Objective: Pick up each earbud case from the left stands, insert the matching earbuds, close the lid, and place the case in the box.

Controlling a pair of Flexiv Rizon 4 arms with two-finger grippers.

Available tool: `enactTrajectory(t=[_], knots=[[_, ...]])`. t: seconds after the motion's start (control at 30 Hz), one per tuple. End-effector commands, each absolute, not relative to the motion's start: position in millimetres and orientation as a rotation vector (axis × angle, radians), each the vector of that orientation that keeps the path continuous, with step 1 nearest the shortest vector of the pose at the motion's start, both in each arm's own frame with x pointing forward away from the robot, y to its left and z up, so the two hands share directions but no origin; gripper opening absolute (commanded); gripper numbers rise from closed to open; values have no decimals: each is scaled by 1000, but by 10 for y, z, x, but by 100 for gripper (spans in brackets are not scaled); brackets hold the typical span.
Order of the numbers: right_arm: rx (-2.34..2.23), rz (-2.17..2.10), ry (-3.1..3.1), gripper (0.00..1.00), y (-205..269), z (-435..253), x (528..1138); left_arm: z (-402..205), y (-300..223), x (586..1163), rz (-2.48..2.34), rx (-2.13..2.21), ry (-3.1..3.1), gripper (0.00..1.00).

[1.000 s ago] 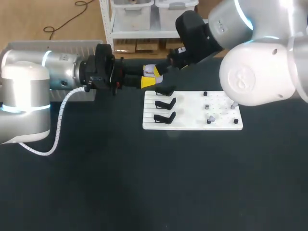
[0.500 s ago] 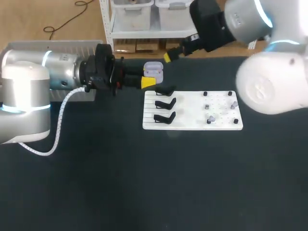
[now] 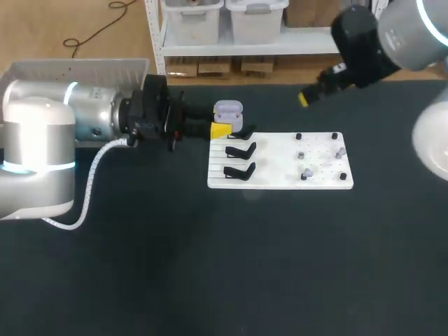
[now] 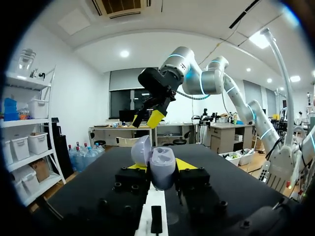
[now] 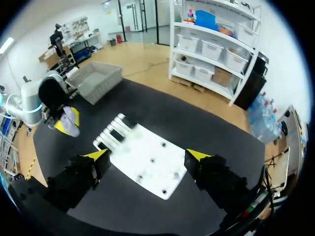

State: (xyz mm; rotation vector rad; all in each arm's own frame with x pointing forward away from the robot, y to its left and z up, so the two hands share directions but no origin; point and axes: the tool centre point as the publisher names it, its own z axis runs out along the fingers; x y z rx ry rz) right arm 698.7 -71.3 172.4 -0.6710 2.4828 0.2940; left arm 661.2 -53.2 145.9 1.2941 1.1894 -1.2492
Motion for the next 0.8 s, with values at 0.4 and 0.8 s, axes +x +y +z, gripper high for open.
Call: enactTrajectory(t=[0.4,0.8], knots=[[-629,-71,2579,100,-1116,1214,6722,1327,-668,6518,-1248,1300,1181,0],[-658,-66,2654,100,-1272,912,6652,1305,-644,6501,-1261,1321,1169,0]])
